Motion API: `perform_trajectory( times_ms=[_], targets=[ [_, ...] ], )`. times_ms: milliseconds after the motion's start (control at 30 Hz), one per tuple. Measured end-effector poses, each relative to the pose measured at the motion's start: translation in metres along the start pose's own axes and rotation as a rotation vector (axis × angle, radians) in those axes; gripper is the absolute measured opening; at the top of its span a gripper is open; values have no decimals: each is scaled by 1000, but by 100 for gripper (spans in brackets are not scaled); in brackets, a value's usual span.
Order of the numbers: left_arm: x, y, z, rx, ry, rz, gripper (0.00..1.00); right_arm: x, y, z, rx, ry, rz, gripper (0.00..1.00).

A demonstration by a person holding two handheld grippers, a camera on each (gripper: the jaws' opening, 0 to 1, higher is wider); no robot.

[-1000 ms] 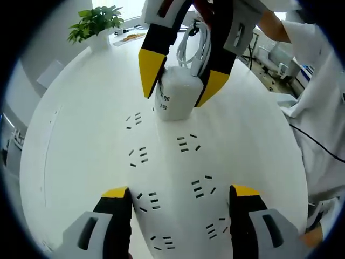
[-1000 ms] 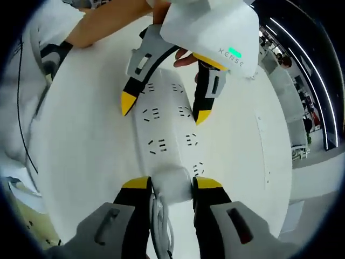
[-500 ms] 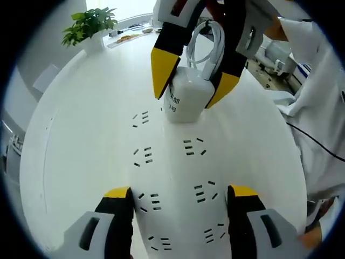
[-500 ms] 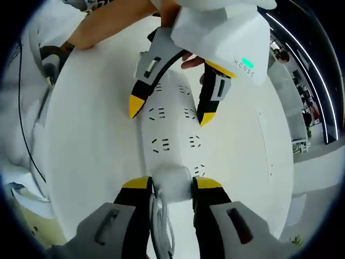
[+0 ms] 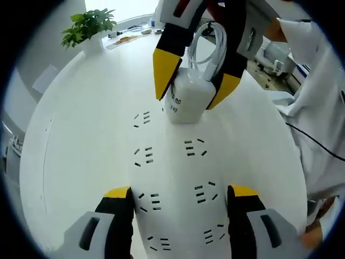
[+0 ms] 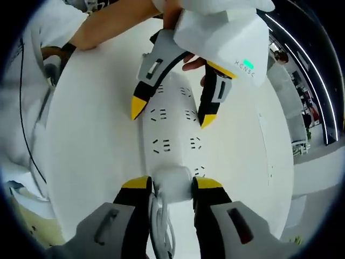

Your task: Straighten the power strip on the desk, plug the charger into it

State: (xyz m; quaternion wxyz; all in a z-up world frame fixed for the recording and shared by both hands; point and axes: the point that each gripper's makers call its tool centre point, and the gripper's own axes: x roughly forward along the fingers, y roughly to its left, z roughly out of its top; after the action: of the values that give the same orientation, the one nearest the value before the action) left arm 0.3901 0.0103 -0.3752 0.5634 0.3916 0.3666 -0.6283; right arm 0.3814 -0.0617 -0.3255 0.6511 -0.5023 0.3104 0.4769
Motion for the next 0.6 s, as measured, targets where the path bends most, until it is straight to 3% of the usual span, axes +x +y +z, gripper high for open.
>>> perform_trajectory(
  times_ms=[167,300,500,600],
  targets=[
    [0,0,0,0,-6,0,72,-9,-1,5,48,-67,7,30],
    [0,1,1,12,-16,-6,73,-24,1,4,107,-136,-19,37],
    [3,2,6,28,-49,-16,77,-32,11,-21,313,-216,-84,48],
    [7,5,9,18,-76,-14,86,-34,16,-32,428,-265,-113,53]
  ],
)
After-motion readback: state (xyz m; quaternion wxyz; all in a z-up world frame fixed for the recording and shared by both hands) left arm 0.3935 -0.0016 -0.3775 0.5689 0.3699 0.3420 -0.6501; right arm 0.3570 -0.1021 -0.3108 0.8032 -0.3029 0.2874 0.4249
